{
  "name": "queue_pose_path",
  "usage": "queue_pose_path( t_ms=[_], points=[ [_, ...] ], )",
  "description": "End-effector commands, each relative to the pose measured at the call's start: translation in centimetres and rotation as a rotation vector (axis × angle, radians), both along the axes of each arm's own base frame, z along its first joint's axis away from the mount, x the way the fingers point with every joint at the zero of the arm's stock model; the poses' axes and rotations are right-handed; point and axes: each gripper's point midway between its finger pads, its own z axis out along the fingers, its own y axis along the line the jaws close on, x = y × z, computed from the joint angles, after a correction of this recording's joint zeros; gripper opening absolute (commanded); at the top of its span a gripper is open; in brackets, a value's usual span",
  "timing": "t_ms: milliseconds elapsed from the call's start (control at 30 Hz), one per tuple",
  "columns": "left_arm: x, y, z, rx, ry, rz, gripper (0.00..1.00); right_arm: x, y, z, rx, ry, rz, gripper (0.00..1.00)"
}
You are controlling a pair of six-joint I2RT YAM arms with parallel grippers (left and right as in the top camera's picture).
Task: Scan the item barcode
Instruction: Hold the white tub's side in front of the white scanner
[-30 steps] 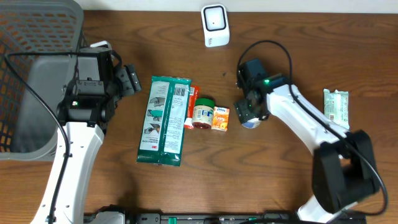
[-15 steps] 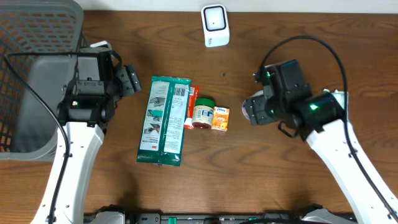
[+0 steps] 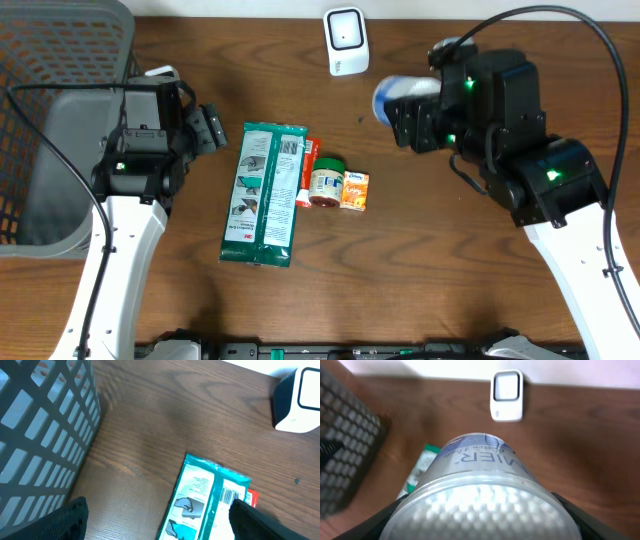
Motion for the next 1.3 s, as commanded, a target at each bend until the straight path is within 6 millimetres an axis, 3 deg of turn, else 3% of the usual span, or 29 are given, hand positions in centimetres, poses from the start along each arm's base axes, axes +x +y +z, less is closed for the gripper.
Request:
queue_pose_path(
  t_ms=[0, 167, 433, 633, 933, 1267],
  points=[
    [-0.1, 0.3, 0.2, 0.005, -0.007, 0.015, 0.86, 1.0, 0.7, 1.6, 0.07, -0.044, -0.021, 0.01],
    [-0.1, 0.3, 0.2, 0.005, -0.007, 0.015, 0.86, 3.8, 3.4, 3.3, 0.102, -0.172, 0.021, 0.01],
    [-0.1, 0.3, 0.2, 0.005, -0.007, 0.015, 0.86, 6.8, 4.5, 6.2, 0.05, -0.388, -0.094, 0.01],
    [-0.1, 0.3, 0.2, 0.005, -0.007, 0.015, 0.86, 9.4, 6.2, 7.1, 0.085, -0.491, -0.113, 0.01],
    [-0.1, 0.3, 0.2, 0.005, -0.007, 0.015, 0.86, 16.3, 8.2, 4.1, 0.094, -0.628, -0.134, 0.01],
    [-0.1, 0.3, 0.2, 0.005, -0.007, 0.015, 0.86, 23.3, 6.8, -3.2, 0.098, -0.7, -0.209, 0.01]
  ],
)
